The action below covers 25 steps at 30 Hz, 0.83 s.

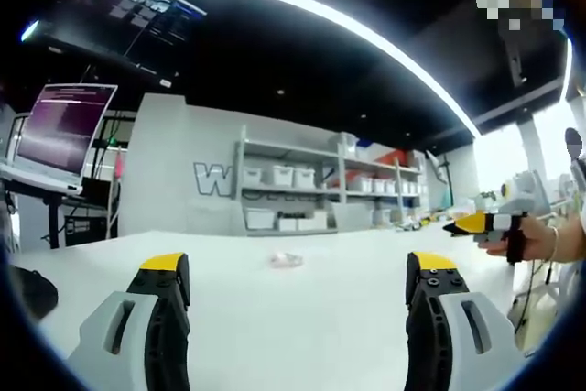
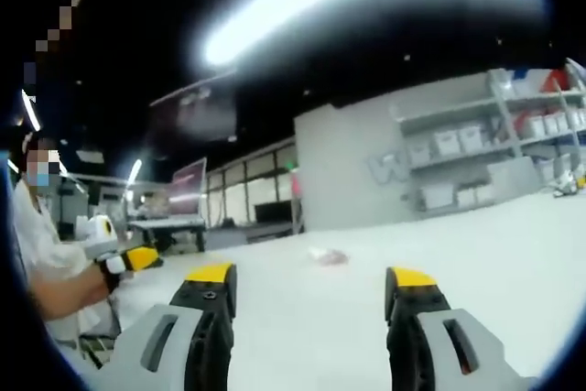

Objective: Open the resealable bag by pulling the two sides of the seal apart until the entire bag opening is separated and visibly accessible.

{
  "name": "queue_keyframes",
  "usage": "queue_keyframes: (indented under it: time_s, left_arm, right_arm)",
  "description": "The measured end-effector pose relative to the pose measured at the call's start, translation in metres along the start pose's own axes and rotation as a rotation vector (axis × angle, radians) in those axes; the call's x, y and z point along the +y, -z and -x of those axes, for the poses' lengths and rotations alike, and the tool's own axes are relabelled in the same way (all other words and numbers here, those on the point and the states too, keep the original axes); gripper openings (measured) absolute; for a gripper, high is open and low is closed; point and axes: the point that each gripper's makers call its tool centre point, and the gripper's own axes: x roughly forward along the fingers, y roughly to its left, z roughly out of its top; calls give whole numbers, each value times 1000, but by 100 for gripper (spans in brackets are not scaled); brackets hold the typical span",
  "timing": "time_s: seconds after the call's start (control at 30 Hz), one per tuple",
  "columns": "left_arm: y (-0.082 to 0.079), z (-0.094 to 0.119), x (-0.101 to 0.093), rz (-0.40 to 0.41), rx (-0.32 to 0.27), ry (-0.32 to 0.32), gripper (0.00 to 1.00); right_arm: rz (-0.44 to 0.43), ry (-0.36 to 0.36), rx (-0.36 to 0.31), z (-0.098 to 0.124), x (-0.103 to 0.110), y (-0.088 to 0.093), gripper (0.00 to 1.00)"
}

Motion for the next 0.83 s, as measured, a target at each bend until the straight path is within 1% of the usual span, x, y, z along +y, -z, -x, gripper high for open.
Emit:
queue_keyframes:
  time_s: [0.17, 0.47, 0.6, 0.73, 0.83]
  left_arm:
    - [2, 0, -1, 2, 9, 6, 97]
    - [3, 0, -3, -17, 13, 14, 96]
    - [3, -2, -2, -18, 10, 5, 95]
    - [6, -6, -1, -24, 29, -1, 95]
    - [7, -6, -1, -29, 32, -1, 95]
  right_arm:
    - [26, 10, 1, 0, -3, 1, 66]
    - [27, 2, 1, -2, 0, 3, 65]
    - [16, 2, 0, -2, -2, 4, 65]
    - [25, -2, -2, -3, -1, 3, 65]
    - [19, -2, -6, -3, -2, 3, 65]
